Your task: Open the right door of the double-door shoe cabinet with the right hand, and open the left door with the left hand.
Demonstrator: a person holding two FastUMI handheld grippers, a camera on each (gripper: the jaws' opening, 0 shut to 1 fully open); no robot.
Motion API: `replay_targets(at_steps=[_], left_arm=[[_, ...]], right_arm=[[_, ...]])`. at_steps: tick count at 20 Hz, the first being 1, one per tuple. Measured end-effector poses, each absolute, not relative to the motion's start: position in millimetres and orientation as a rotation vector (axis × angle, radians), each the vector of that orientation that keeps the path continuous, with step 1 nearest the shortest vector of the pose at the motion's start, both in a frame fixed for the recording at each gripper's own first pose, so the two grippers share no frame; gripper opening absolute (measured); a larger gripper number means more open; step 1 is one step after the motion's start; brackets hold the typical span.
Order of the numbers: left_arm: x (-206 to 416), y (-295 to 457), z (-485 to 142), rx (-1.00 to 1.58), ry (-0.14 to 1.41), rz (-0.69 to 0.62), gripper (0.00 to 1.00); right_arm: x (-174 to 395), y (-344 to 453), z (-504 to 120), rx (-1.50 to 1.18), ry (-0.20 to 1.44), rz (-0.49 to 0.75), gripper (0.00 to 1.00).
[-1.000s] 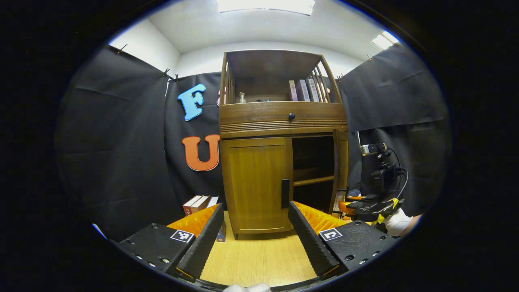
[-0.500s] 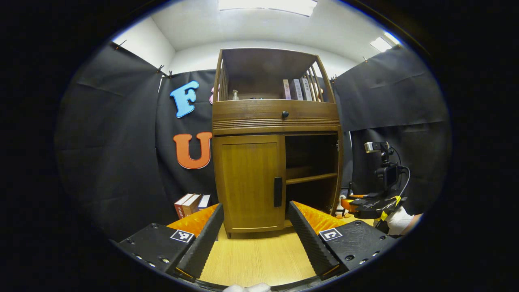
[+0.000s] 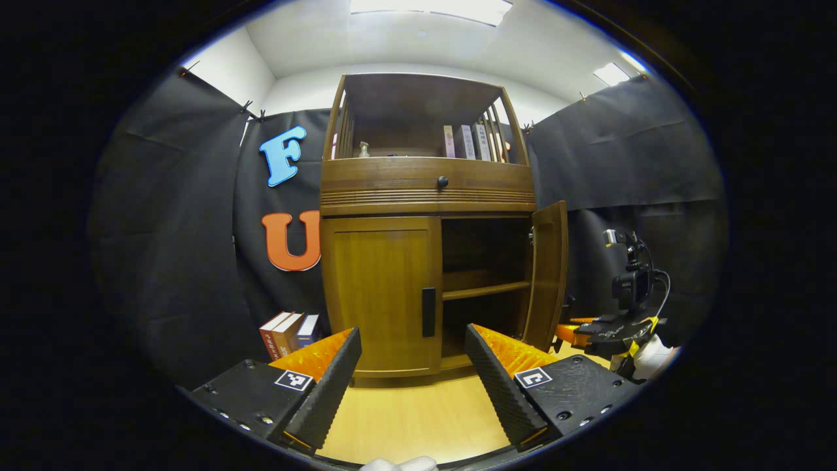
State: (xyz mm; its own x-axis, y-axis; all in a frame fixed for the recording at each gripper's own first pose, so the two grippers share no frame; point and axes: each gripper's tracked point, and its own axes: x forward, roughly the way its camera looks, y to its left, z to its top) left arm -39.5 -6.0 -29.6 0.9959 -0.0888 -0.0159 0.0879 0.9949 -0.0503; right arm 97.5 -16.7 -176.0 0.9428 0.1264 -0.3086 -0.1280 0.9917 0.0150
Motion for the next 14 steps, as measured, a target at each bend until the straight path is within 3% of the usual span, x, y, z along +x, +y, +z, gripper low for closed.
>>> replay_targets(at_steps=[14], left_arm=[[-33, -128, -13, -0.081, 0.017, -0.063, 0.96]], right_arm=[[108, -129, -173, 0.002, 0.340, 0.201, 0.04]])
